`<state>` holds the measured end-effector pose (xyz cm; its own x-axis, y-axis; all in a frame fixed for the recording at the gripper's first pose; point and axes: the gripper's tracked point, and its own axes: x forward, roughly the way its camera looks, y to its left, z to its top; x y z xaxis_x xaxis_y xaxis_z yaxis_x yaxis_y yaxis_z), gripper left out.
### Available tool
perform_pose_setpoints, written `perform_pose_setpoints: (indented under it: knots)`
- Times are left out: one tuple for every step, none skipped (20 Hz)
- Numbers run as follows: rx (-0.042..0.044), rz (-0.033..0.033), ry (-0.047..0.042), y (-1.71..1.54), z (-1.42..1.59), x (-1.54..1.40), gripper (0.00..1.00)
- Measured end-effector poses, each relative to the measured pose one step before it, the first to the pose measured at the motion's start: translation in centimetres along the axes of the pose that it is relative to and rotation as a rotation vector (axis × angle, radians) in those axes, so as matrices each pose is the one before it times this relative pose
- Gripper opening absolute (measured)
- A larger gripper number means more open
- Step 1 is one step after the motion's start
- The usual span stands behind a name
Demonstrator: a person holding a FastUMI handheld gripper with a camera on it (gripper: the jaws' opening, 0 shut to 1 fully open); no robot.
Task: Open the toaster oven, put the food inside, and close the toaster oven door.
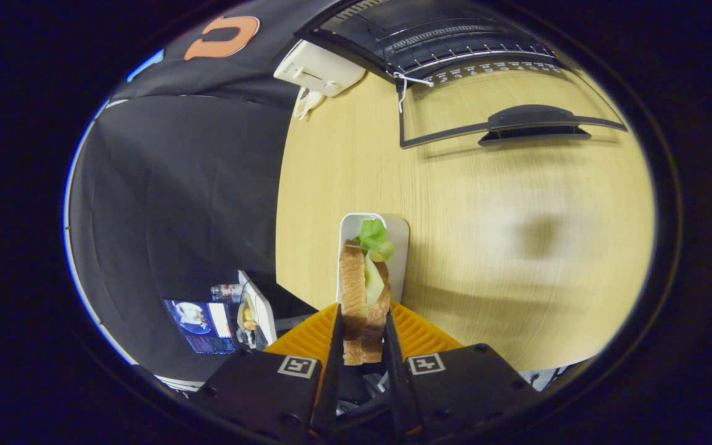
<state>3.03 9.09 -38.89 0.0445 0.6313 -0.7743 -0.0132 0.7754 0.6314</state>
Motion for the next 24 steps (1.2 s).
perform_pose_setpoints:
  knots:
    - [0.00204, -0.00344, 0.00552, 0.084, -0.264, 0.025, 0.38]
    - [0.00310, -0.00297, 0.00381, 0.081, -0.075, -0.187, 0.36]
    - [-0.00195, 0.00388, 0.00047, 0.340, -0.141, -0.448, 0.34]
    - [-0.00423, 0.00823, -0.00375, 0.423, -0.073, -0.499, 0.32]
    - [-0.00121, 0.01441, -0.00389, 0.516, -0.158, -0.670, 0.31]
    - [0.00565, 0.01971, -0.00564, 0.670, -0.137, -0.825, 0.30]
    - [0.01060, 0.02132, -0.00865, 0.771, -0.117, -0.962, 0.30]
    - [0.01125, 0.02096, -0.01168, 0.776, 0.039, -0.982, 0.30]
    - [0.00885, 0.01958, -0.01726, 0.769, 0.094, -1.178, 0.30]
    - [0.00670, 0.01712, -0.02184, 0.665, 0.292, -1.069, 0.30]
    - [0.00368, 0.01560, -0.02697, 0.599, 0.342, -1.132, 0.30]
    - [0.00461, 0.01409, -0.03428, 0.512, 0.636, -1.103, 0.30]
    - [0.00328, 0.01366, -0.03542, 0.400, 0.673, -1.107, 0.30]
    - [-0.00445, 0.01388, -0.04107, 0.338, 0.857, -1.000, 0.30]
    - [-0.00593, 0.00836, -0.03817, 0.142, 0.857, -0.915, 0.30]
    - [-0.00379, 0.00181, -0.03693, -0.094, 1.025, -0.869, 0.30]
    - [0.00386, -0.00121, -0.04060, -0.285, 1.035, -0.717, 0.30]
    - [0.01610, 0.00345, -0.04385, -0.273, 1.277, -0.567, 0.30]
    - [0.02921, 0.00745, -0.04634, -0.148, 1.285, -0.523, 0.30]
    - [0.03374, 0.00563, -0.05618, -0.325, 1.606, -0.132, 0.30]
    - [0.02335, 0.00241, -0.04823, -0.476, 1.531, 0.031, 0.30]
    - [0.01897, 0.00193, -0.04216, -0.529, 1.462, 0.285, 0.30]
    - [0.02437, 0.00756, -0.03903, -0.380, 1.377, 0.410, 0.29]
    - [0.03422, 0.01121, -0.03347, -0.311, 1.321, 0.640, 0.30]
